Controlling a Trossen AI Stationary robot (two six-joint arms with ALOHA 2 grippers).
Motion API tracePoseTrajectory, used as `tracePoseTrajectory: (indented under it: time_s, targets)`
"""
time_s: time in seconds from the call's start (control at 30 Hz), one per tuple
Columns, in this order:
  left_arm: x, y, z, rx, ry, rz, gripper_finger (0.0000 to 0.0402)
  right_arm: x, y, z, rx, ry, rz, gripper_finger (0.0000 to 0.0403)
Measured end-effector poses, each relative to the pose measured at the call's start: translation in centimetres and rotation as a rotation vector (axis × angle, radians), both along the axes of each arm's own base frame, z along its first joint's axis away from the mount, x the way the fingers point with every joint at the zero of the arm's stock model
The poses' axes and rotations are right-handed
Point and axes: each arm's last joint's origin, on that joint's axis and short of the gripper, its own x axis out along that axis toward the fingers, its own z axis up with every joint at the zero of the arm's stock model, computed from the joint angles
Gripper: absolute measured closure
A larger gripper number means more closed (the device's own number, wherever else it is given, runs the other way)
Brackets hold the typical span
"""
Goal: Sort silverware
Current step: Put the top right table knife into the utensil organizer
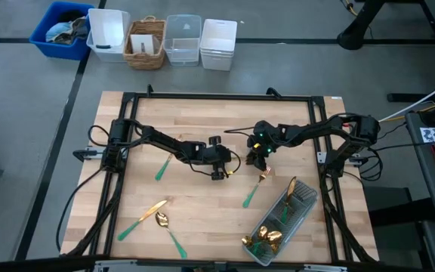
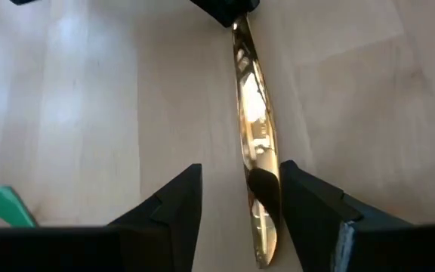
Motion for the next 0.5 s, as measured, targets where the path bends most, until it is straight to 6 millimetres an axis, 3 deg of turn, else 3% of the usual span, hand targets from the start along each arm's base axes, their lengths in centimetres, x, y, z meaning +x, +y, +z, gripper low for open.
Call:
tracePoseTrajectory:
  time_s: [0.5]
  targets:
    - [0.05, 0.00, 0.00, 0.001, -0.006, 0.001, 0.0357, -0.01, 0.14, 0.02, 0.073, 0.006, -0.019, 0.0230]
